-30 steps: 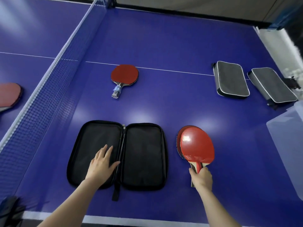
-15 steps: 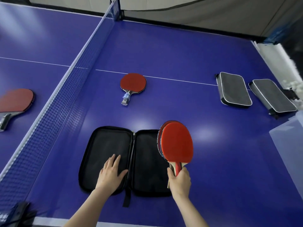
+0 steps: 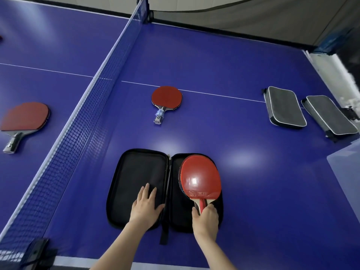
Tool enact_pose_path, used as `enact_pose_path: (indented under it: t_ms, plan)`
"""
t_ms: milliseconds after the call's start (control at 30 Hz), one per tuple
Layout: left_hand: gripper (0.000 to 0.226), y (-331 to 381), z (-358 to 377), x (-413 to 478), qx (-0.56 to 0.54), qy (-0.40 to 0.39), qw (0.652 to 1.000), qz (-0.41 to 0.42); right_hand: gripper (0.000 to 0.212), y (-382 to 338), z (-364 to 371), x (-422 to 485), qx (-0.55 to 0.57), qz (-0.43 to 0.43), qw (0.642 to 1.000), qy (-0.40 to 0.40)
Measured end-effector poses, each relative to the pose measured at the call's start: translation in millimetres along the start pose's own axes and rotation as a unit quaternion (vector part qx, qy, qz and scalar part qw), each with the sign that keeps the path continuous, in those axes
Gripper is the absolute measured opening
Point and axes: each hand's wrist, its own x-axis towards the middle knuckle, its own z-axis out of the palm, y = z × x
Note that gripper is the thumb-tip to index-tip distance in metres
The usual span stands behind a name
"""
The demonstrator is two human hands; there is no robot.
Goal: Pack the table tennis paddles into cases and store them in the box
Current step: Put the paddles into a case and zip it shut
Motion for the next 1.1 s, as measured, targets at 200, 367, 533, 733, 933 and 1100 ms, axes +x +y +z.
enact_pose_path:
  t_ms: [200,367,533,733,933,1100]
  plan:
    - [0.070,-1,0,0,0.001,-0.002,1.000,0.003,0.041,-6,9,-1,-0.024,0.005,1.000,-0.003]
    - [0.068,-2,0,-1,0.013,0.000,1.000,0.005,0.040,-3,9,2,0.017,-0.004,1.000,-0.003]
    - [0.068,-1,1,-2,0.015,0.001,1.000,0.003,0.037,-1,6,5,0.053,-0.016,0.998,0.021]
    - [0.068,0,0,-2,0.001,0.005,1.000,0.000,0.039,-13,7,10,0.066,0.008,0.998,0.011]
    - [0.057,7,-4,0,-0.048,0.067,0.997,-0.009,0.055,-2,2,18,0.064,0.007,0.996,-0.068]
    - [0.013,24,-11,0,-0.149,0.098,0.984,0.005,0.043,23,-18,28,0.158,0.004,0.980,-0.121]
